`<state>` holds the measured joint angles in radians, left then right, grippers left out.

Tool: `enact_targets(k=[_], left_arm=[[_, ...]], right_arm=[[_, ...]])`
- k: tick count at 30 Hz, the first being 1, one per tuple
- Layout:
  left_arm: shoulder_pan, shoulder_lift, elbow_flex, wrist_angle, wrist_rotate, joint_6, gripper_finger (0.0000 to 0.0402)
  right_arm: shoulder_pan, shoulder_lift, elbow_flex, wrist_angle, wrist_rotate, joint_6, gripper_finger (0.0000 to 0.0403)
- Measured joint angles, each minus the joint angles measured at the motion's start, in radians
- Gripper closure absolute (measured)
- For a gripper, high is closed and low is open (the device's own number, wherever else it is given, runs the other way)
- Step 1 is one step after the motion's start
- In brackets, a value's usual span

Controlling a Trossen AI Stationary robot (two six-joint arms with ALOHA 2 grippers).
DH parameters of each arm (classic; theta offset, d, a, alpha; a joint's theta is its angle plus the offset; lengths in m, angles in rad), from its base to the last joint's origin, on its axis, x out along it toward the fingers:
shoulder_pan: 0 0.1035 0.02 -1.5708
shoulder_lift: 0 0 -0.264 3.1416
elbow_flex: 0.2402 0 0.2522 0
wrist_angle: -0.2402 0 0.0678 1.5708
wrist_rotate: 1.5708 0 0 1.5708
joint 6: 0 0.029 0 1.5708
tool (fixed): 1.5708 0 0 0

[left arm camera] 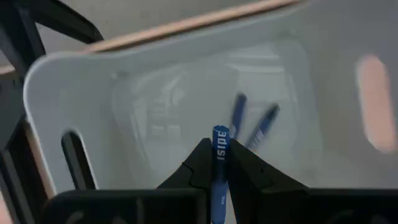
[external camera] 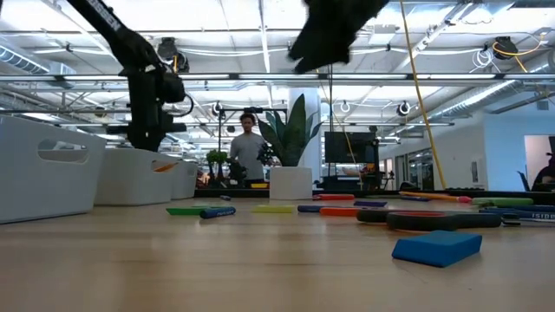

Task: Sort crayons/erasers/pens/pencils in bins
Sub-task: Put the blue crayon into the top gray bin

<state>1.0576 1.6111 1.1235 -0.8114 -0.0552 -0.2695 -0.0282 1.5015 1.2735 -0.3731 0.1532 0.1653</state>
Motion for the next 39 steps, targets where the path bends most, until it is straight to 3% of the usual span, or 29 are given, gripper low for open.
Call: enact_targets(k=[6, 11, 15, 20, 26, 33, 37, 39], left_arm=[[0.031, 0.066, 0.000, -0.001, 0.002, 0.022, 0.0355], [0.032, 0.052, 0.000, -0.004, 0.027, 0.101, 0.0273], [0.037, -0.009, 0.000, -0.013, 0.111, 0.120, 0.0201], [0.028, -0.138, 0.000, -0.001, 0.134, 0.127, 0.0151], [0.008, -0.258, 0.000, -0.001, 0.134, 0.126, 0.0149], [-0.023, -0.296, 0.000, -0.009, 0.134, 0.109, 0.0166], [-0.046, -0.297, 0.000, -0.026, 0.134, 0.099, 0.0174], [-0.059, -0.298, 0.000, -0.025, 0.134, 0.098, 0.0178]], right_arm=[[-0.106, 0.276, 0.186, 0.094, -0.022, -0.081, 0.0177], [-0.152, 0.492, 0.317, 0.230, -0.007, -0.069, 0.0177], [-0.181, 0.601, 0.347, 0.331, 0.035, -0.041, 0.0177], [-0.207, 0.709, 0.350, 0.438, 0.091, -0.012, 0.0191], [-0.208, 0.808, 0.363, 0.492, 0.185, 0.068, 0.0208], [-0.193, 0.900, 0.479, 0.447, 0.366, 0.102, 0.0229], [-0.190, 0.915, 0.550, 0.340, 0.289, 0.185, 0.0245], [-0.180, 0.915, 0.572, 0.268, 0.306, 0.216, 0.0253]])
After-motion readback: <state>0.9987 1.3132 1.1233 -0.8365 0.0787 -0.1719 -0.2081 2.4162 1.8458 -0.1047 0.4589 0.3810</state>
